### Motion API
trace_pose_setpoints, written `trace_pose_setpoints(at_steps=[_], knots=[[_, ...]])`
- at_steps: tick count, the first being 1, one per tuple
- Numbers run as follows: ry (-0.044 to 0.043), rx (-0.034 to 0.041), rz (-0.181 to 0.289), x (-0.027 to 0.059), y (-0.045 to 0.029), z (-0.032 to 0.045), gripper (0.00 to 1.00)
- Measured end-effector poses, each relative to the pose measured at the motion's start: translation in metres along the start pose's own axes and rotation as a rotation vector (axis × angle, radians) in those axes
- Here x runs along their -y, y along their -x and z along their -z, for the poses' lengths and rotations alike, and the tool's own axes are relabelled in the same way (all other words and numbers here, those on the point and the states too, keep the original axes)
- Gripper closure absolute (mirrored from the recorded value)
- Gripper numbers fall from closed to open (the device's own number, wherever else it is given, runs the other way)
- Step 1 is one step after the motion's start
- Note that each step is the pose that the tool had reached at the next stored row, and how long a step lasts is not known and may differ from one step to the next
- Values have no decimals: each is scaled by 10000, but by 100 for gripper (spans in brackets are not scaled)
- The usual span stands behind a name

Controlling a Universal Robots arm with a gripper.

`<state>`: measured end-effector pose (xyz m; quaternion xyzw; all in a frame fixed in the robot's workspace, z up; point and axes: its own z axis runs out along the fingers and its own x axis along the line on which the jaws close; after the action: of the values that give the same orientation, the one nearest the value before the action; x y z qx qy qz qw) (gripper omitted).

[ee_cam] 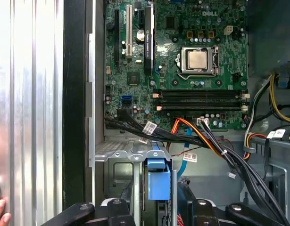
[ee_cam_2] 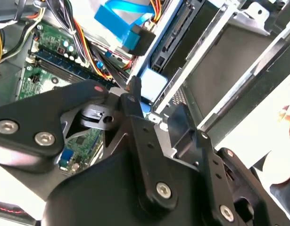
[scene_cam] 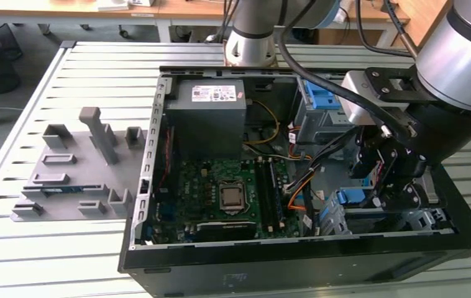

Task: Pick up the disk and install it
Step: 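Insert the disk into the insertion slot, then insert the first disk wire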

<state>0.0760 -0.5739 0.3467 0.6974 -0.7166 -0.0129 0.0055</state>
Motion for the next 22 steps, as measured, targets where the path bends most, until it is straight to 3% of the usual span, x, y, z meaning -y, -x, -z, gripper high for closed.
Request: trace_pose_setpoints(at_steps=[4,11,14,22], knots=[[0,0,0,0,0,0,52],[0,1,0,0,0,-1,81],[0,1,0,0,0,-1,89],[1,0,0,0,0,-3,89]])
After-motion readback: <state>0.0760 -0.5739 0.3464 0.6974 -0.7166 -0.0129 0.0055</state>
